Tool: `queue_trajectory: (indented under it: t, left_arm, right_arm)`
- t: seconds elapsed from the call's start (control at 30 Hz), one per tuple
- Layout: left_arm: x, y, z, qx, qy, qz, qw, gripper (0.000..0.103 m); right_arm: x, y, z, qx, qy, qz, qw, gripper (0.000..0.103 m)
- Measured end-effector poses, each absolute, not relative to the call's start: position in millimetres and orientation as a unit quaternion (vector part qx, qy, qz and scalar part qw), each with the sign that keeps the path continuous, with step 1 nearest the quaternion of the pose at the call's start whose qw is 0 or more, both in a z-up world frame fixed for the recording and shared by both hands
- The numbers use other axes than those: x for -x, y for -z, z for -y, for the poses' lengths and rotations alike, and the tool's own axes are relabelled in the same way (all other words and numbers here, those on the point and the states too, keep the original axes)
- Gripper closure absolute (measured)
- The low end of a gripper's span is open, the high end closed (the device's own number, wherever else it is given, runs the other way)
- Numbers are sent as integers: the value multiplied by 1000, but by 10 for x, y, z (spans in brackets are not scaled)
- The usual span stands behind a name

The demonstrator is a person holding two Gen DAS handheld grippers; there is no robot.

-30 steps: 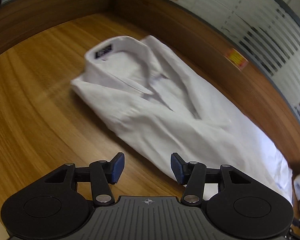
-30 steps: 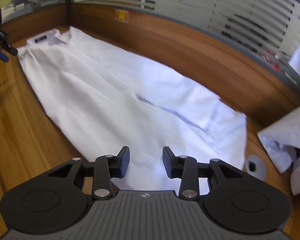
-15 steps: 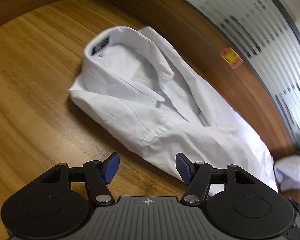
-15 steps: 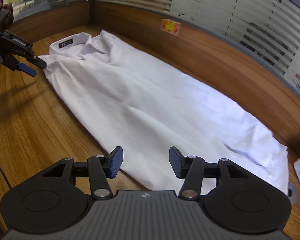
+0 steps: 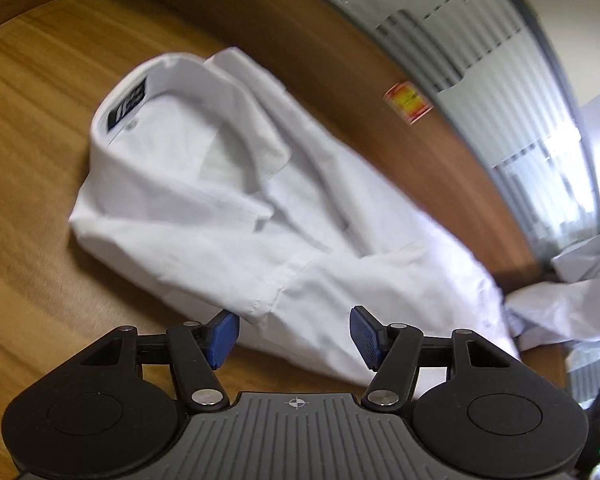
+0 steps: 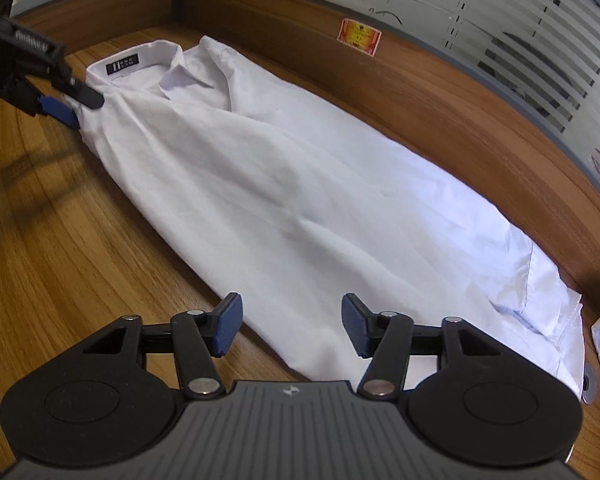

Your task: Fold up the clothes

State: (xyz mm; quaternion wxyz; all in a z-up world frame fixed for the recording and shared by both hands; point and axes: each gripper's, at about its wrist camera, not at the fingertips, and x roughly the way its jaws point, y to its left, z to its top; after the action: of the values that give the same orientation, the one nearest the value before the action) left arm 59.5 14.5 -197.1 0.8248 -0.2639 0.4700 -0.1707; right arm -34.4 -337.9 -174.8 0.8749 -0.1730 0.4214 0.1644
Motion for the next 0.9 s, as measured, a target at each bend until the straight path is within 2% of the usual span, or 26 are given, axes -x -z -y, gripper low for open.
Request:
queue_trajectory:
  t: [0.27, 0.4, 0.47, 0.53, 0.63, 0.7, 0.73, 0.77, 0.83, 0.9]
  left_arm:
    - [-646, 1835, -236, 301, 166, -434, 833, 40]
    - [-657, 1940, -192, 290, 158, -433, 838, 47]
    - [-676, 2010, -171, 283, 155, -441, 838, 60]
    - [-677, 2022, -200, 289, 146, -437, 839, 84]
    - [-662, 1972, -273, 308, 137, -416, 845, 89]
    - [-654, 1901, -291, 306, 135, -402, 852, 91]
    - [-650, 1865, -300, 305, 134, -396, 856, 92]
    - [-650, 1844, -305, 305, 131, -393, 857, 92]
    - [-637, 1823, -329, 306, 123, -389, 860, 93]
    - [-620, 1820, -359, 309, 114, -386, 862, 93]
  right_arm:
    - [337, 1801, 3170, 186, -183, -413, 873, 37]
    - [310, 1827, 3062, 192, -192, -407, 872, 37]
    - [291, 1848, 2999, 202, -196, -403, 871, 37]
    - [270, 1884, 2929, 217, -200, -404, 866, 38]
    - [265, 1912, 2826, 242, -202, -398, 862, 38]
    - [247, 1924, 2786, 246, -205, -399, 859, 46]
    - [237, 1931, 2767, 247, -206, -400, 858, 55]
    - [228, 1937, 2748, 249, -208, -401, 857, 73]
    - [208, 1950, 2709, 252, -211, -402, 855, 96]
    - [189, 1963, 2671, 255, -214, -404, 852, 96]
